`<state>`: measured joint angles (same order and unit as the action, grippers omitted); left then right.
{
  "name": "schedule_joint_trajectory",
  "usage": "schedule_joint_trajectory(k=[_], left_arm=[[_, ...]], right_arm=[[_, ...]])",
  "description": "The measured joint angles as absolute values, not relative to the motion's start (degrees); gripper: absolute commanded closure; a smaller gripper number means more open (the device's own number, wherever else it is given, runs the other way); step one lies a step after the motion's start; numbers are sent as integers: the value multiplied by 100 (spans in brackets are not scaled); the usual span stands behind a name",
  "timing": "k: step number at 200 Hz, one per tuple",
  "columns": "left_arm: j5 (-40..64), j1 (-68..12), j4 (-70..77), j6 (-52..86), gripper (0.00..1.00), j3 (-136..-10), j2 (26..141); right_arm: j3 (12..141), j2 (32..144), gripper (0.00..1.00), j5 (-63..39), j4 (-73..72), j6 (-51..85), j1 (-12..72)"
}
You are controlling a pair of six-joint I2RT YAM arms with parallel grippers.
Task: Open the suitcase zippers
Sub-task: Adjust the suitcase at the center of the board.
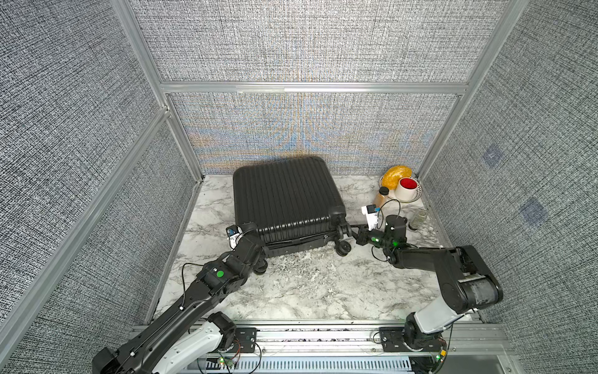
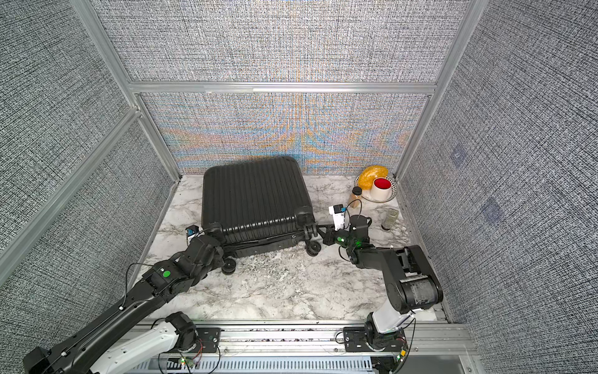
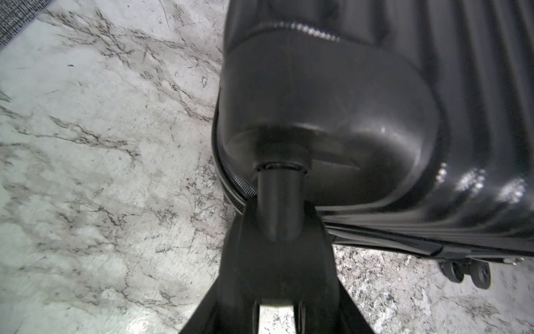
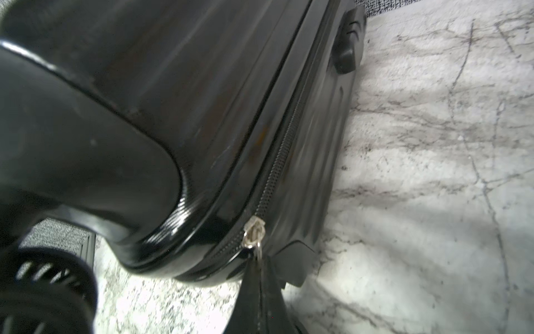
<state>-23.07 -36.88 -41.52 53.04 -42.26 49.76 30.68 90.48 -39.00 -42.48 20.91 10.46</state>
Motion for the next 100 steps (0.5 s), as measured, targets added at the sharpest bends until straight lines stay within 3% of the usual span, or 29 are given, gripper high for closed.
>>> schedule_joint_trajectory(k=[39, 100], left_arm=[[-1981, -2910, -4042, 4595, 84, -4436, 5308], [-1643, -1903, -4088, 3461, 69, -5428, 6672]], right_arm=[[2591, 8357, 100, -3566, -3990, 2112, 1356], [2191, 7577, 100, -2762, -3726, 2355, 2294]])
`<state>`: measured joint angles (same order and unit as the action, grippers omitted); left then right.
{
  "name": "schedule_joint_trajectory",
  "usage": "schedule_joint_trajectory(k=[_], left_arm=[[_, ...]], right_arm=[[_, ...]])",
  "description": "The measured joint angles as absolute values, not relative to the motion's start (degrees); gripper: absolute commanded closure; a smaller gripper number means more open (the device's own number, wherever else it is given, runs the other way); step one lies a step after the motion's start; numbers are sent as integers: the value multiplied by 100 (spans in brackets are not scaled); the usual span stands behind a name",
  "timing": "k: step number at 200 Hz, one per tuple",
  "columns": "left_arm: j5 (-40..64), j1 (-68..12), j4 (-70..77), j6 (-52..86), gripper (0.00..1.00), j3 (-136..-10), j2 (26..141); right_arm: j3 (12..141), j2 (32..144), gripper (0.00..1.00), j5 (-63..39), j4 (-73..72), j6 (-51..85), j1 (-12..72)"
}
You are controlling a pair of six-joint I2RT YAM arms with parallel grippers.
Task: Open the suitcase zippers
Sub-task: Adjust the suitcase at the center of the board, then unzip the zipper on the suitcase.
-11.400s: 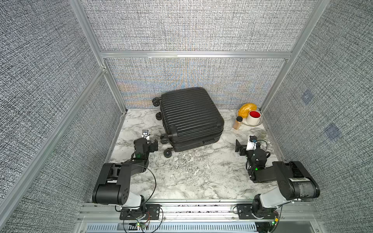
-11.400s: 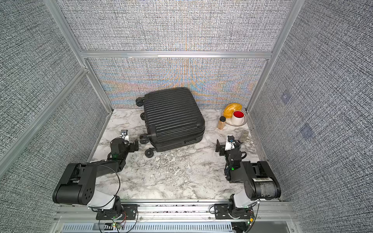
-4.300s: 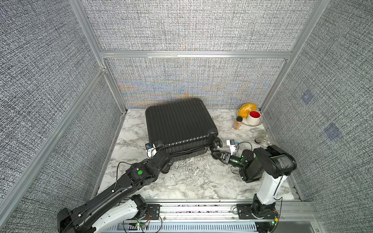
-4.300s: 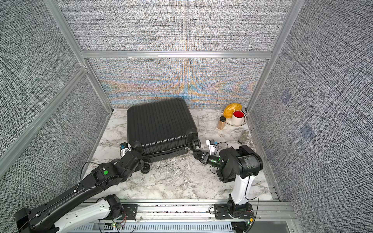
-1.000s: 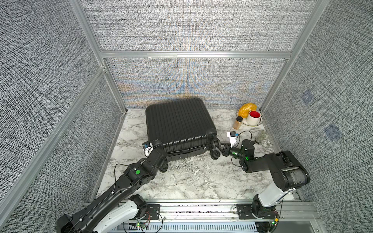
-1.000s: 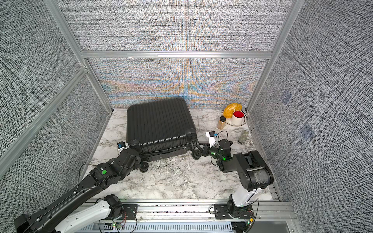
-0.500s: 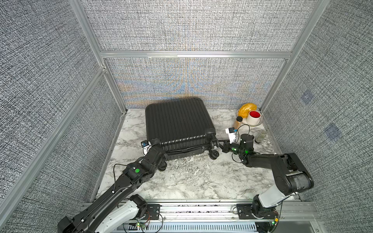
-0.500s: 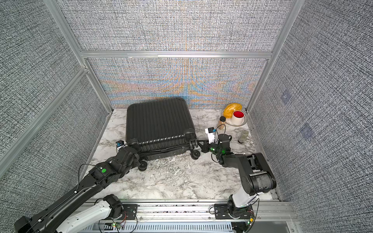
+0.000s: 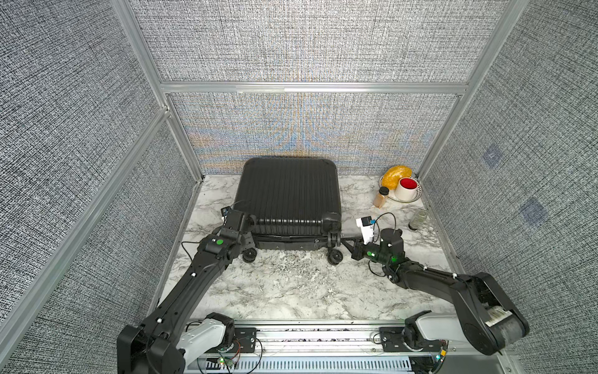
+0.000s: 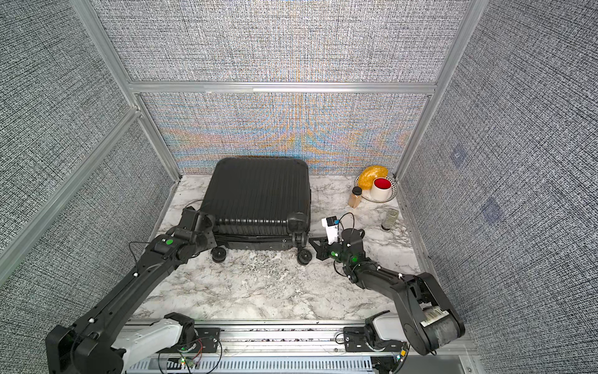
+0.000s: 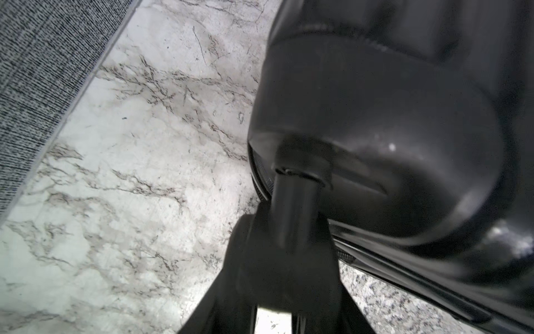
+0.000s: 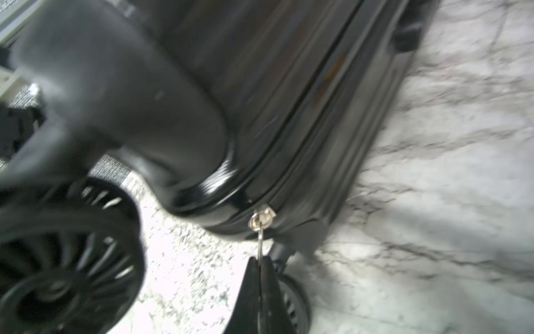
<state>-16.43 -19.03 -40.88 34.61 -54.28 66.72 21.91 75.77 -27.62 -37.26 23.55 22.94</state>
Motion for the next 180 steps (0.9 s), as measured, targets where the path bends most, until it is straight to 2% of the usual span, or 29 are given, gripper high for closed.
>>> schedule_joint_trajectory(k=[37, 63, 76, 102, 121, 148, 180], left_arm=[[-1653, -1723, -4104, 2969, 47, -6023, 7373], [-1828, -1627, -4152, 3242, 22, -6031, 7299], [-1918, -1625, -4200, 3411, 13, -5927, 7013], [-1892, -1684, -4440, 3487, 11, -5693, 6130], [-1706, -2102, -4576, 3562, 12, -5384, 5301], [-1680, -3406, -4576, 3789, 13, -5290, 4744], [-1811, -5089, -3929, 3885, 14, -5435, 5474]], right_arm=[[1981, 7397, 100, -2263, -3813, 2561, 2829], [1970, 7432, 100, -2187, -3828, 2569, 2917], [2021, 7481, 100, -2191, -3754, 2528, 2919], [2075, 7531, 100, -2239, -3710, 2458, 2847], [2102, 7550, 100, -2285, -3671, 2381, 2818], [2112, 7577, 100, -2370, -3667, 2294, 2755], [2067, 7599, 100, -2565, -3782, 2257, 2567]])
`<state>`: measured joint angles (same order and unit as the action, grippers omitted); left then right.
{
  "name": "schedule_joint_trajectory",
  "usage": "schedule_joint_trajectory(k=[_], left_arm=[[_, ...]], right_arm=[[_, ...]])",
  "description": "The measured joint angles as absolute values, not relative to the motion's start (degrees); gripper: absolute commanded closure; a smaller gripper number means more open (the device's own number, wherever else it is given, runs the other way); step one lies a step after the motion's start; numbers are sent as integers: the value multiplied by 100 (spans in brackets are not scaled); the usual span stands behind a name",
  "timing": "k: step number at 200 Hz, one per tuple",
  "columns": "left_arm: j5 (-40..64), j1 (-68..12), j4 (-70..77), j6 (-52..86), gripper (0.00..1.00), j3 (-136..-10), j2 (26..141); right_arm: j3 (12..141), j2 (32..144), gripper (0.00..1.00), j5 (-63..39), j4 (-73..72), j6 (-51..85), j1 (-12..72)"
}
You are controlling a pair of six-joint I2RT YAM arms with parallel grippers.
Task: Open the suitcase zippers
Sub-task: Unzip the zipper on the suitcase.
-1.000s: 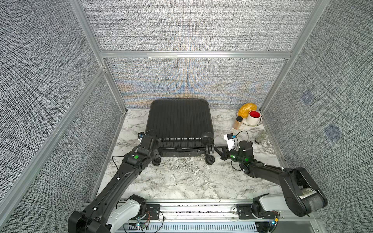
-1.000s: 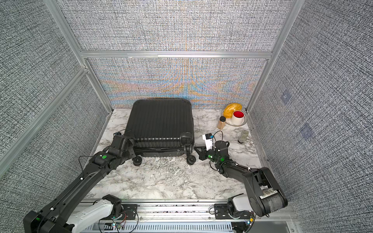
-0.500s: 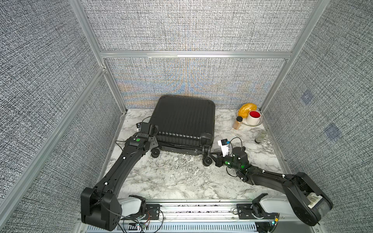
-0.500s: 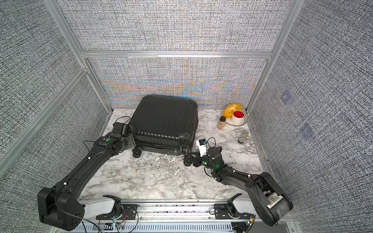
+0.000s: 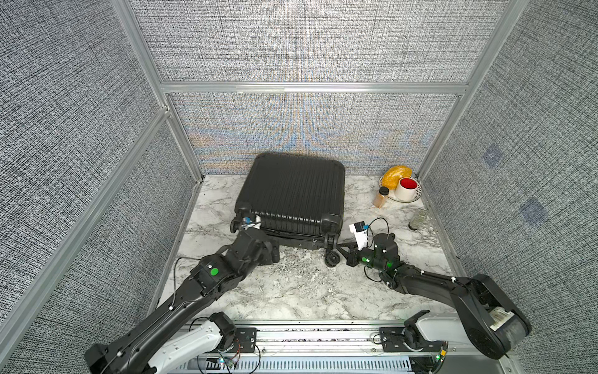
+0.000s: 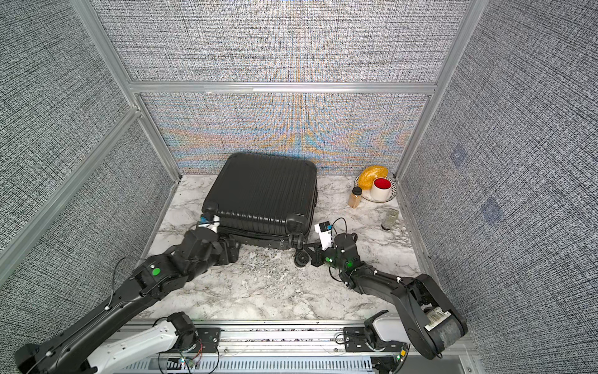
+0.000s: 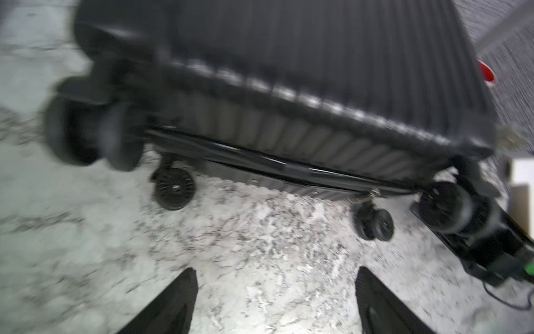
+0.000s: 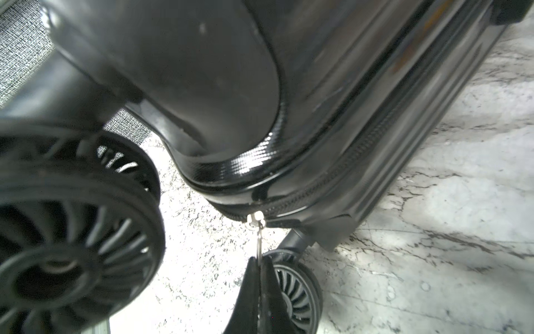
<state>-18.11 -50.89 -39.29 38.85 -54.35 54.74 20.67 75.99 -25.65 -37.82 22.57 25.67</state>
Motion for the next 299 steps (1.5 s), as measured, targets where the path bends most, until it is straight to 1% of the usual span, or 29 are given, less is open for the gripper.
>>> schedule_joint_trajectory(k=[19, 30, 41, 84, 124, 151, 197, 221, 231, 258, 268, 299], left_arm=[[-1865, -5798, -3288, 3743, 14, -5802, 6359], [-1890, -6038, -2939, 3684, 12, -5988, 6779], [-1896, -6200, -2613, 3625, 12, -6163, 7161], [-1892, -6331, -2025, 3848, 12, -6560, 8018], [-1894, -6420, -2045, 4322, 13, -6823, 8493], [-1929, -6462, -2224, 4519, 19, -7061, 8755], [-2051, -6565, -2630, 4626, 24, -7481, 9159], [-2102, -6565, -2838, 4764, 29, -7500, 9279], [-2112, -6565, -2888, 4807, 30, -7531, 9321], [-2239, -6565, -3162, 4869, 35, -7846, 9524], [-2285, -6565, -3236, 4910, 37, -7948, 9585], [-2403, -6565, -3415, 4995, 50, -7992, 9623]], right_arm=[[2021, 7629, 100, -2733, -3909, 2257, 2423], [1994, 7647, 100, -2812, -3981, 2261, 2368], [1988, 7671, 100, -2888, -4049, 2265, 2333], [1975, 7708, 100, -2998, -4134, 2331, 2283], [1975, 7697, 100, -3033, -4132, 2331, 2255], [1975, 7693, 100, -3035, -4132, 2331, 2250], [1975, 7693, 100, -3076, -4132, 2331, 2217], [1975, 7693, 100, -3089, -4134, 2331, 2213], [1973, 7690, 100, -3089, -4134, 2335, 2211], [1962, 7675, 100, -3089, -4136, 2351, 2213], [1959, 7669, 100, -3089, -4139, 2351, 2213], [1951, 7669, 100, -3087, -4141, 2353, 2213]])
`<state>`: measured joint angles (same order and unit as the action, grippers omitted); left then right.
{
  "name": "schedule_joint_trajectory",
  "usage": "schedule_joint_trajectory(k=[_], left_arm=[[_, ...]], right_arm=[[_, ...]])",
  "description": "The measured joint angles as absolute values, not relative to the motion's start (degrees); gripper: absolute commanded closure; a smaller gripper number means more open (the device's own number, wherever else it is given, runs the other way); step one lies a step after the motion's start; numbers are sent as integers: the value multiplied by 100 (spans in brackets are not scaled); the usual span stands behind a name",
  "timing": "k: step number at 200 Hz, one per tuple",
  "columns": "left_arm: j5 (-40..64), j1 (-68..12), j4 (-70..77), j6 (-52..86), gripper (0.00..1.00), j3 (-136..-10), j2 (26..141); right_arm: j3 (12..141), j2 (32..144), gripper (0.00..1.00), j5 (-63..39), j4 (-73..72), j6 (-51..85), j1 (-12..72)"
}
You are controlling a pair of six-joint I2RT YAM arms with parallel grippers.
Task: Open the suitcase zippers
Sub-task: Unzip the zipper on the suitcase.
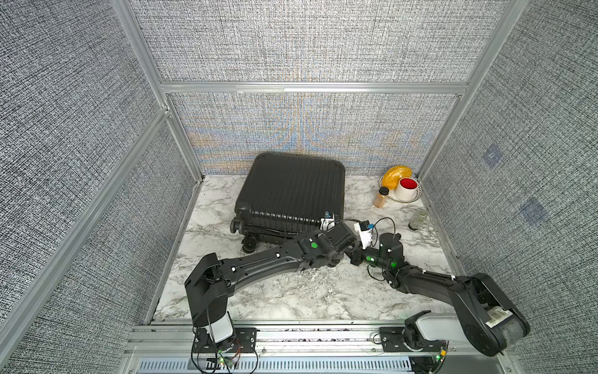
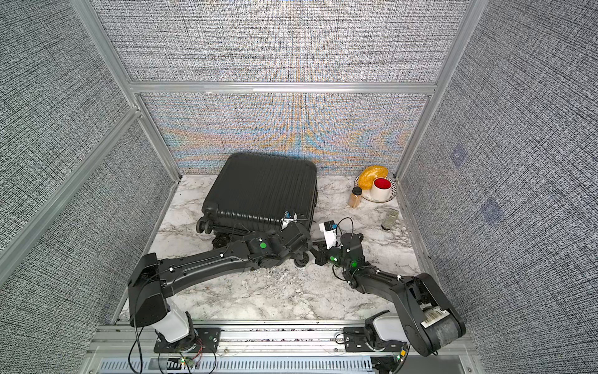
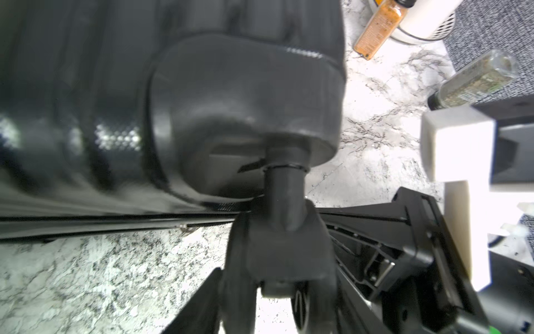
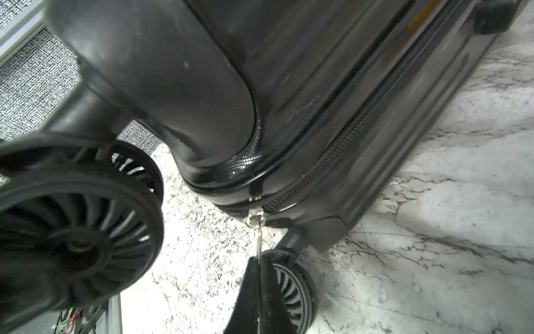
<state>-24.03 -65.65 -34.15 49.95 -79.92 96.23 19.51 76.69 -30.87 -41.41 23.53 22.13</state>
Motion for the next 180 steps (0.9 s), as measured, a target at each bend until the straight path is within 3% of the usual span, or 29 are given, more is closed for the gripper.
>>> schedule_joint_trajectory(k=[59, 135, 180], left_arm=[[-2434, -6584, -3422, 5017, 70, -7981, 9655], [-2364, -6602, -3118, 5041, 83, -7332, 9124], [-2338, -6608, -3146, 4877, 91, -7168, 8941]], right_arm=[[2008, 7583, 100, -2991, -3942, 2248, 2211], [1992, 6987, 100, -2318, -3312, 1962, 2211], [2255, 7223, 100, -2191, -3199, 1887, 2134]])
